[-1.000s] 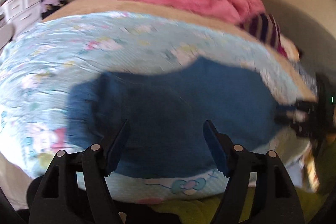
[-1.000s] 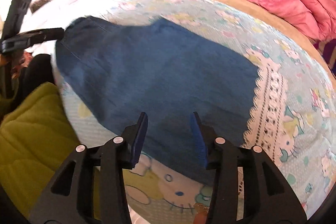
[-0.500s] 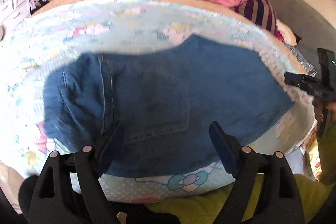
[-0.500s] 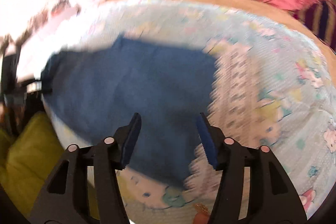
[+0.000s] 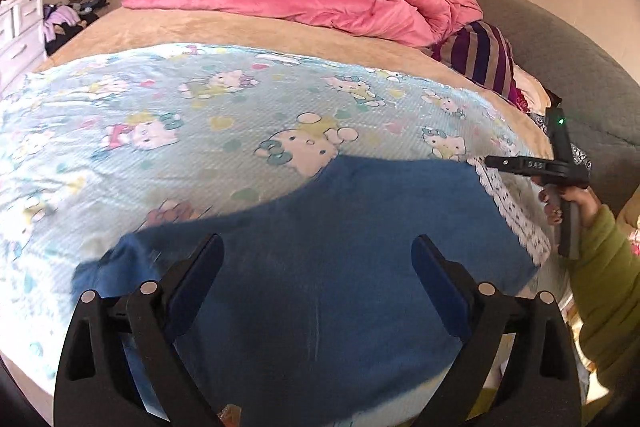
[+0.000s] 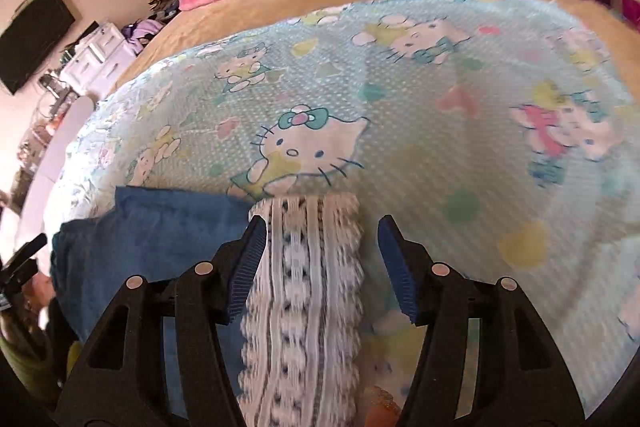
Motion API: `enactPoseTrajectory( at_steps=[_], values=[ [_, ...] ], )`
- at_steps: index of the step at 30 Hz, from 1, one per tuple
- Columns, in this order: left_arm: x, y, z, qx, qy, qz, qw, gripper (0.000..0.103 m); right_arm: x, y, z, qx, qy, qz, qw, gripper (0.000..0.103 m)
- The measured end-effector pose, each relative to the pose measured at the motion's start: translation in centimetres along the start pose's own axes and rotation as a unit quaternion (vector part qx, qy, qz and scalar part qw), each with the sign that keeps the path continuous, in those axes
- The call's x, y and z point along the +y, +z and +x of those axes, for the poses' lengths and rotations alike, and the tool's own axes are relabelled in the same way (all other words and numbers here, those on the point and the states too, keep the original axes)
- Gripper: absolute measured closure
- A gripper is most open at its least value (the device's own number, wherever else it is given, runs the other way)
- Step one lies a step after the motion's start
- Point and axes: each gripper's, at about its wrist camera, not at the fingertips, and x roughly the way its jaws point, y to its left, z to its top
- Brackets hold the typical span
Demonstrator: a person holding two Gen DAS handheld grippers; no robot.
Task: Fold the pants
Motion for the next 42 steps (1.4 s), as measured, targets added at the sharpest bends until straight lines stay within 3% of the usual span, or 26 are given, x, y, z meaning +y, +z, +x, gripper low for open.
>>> enactPoseTrajectory(
  at_steps=[5, 7, 11, 14, 16, 18, 20, 23, 27, 32, 35, 38, 41, 42],
  values=[
    [-0.3, 2.7, 4.3, 0.025, 0.0, 0.003, 0.9997, 0.009, 0.3, -0.1, 2.5, 0.027, 0.009, -0.012, 1.0, 0.051],
    [-0.6, 3.6, 6.4, 0.036, 0.001, 0.008, 0.9993, 0.009, 0.6, -0.2, 2.4, 0.025, 0.01, -0.023, 0.999, 0.055],
    [-0.5, 4.5, 10.5, 0.056, 0.009, 0.008, 0.9984, 0.009, 1.0, -0.7, 2.7, 0.021, 0.031, -0.043, 0.998, 0.074],
    [0.0, 4.6, 13.3, 0.076, -0.019, -0.01, 0.9968, 0.011, 1.5, -0.9, 2.2, 0.012, 0.043, -0.058, 0.997, 0.082],
    [0.5, 4.3, 14.6, 0.088, -0.045, -0.038, 0.9944, 0.024, 1.9, -0.9, 1.6, -0.002, 0.043, -0.066, 0.997, 0.083],
    [0.3, 3.9, 14.9, 0.087, -0.021, -0.036, 0.9954, 0.06, 2.1, -0.8, 0.9, -0.016, 0.045, -0.072, 0.996, 0.084],
    [-0.3, 4.0, 14.6, 0.084, -0.04, -0.028, 0.9953, 0.084, 2.5, -0.4, -0.2, -0.037, 0.045, -0.084, 0.995, 0.085],
    [-1.5, 4.5, 13.9, 0.067, -0.027, -0.01, 0.9973, 0.091, 3.0, 0.7, -1.1, -0.058, 0.033, -0.098, 0.993, 0.085],
    [-2.6, 5.4, 13.6, 0.042, 0.009, 0.018, 0.9989, 0.093, 2.8, 2.4, -0.3, -0.06, 0.012, -0.11, 0.992, 0.085],
    [-1.5, 5.4, 15.1, 0.049, 0.033, 0.006, 0.9982, 0.093, 2.2, 2.7, 3.7, -0.018, -0.037, -0.126, 0.991, 0.082],
    [-0.2, 4.9, 15.3, 0.045, 0.019, -0.018, 0.9986, 0.082, 1.8, 2.3, 4.8, -0.014, -0.058, -0.129, 0.99, 0.077],
    [0.8, 4.8, 14.6, 0.035, 0.011, -0.038, 0.9986, 0.075, 1.9, 2.4, 4.5, -0.02, -0.082, -0.133, 0.988, 0.064],
    [1.3, 4.7, 13.0, 0.02, 0.013, -0.049, 0.9985, 0.07, 1.5, 2.4, 3.0, -0.034, -0.092, -0.117, 0.988, 0.058],
    [1.4, 4.6, 12.4, 0.016, 0.011, -0.05, 0.9986, 0.063, 1.3, 2.2, 1.9, -0.044, -0.091, -0.108, 0.989, 0.055]
  ],
)
